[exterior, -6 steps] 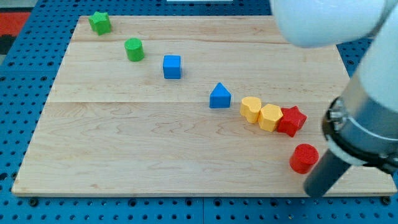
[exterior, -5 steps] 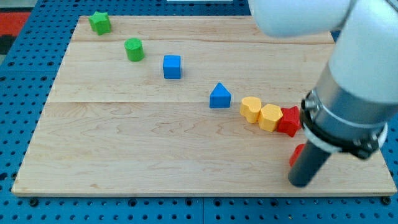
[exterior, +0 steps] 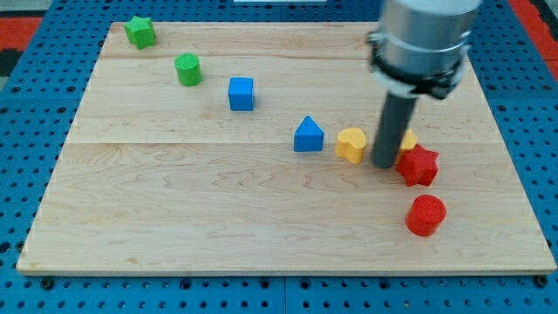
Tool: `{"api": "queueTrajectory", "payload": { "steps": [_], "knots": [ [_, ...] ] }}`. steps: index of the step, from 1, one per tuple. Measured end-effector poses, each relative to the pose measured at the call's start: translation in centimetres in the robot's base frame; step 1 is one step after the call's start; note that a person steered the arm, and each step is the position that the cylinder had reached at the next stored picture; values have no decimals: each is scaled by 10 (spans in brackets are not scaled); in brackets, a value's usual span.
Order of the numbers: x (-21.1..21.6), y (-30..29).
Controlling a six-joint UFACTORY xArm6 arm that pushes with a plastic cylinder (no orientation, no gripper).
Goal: Push the yellow hexagon towards the top right of the board
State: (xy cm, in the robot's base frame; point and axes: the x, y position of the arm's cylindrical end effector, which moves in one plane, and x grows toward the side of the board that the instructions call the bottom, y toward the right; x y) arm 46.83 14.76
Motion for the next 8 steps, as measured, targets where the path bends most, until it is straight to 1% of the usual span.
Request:
{"api": "queueTrajectory", "payload": {
  "steps": [2,3,4,5,6,7,8],
  "knots": [
    [-30,9],
    [-63,26],
    [-69,13],
    [-49,18],
    [-51,51],
    [-88,78],
    [-56,100]
  ]
}}
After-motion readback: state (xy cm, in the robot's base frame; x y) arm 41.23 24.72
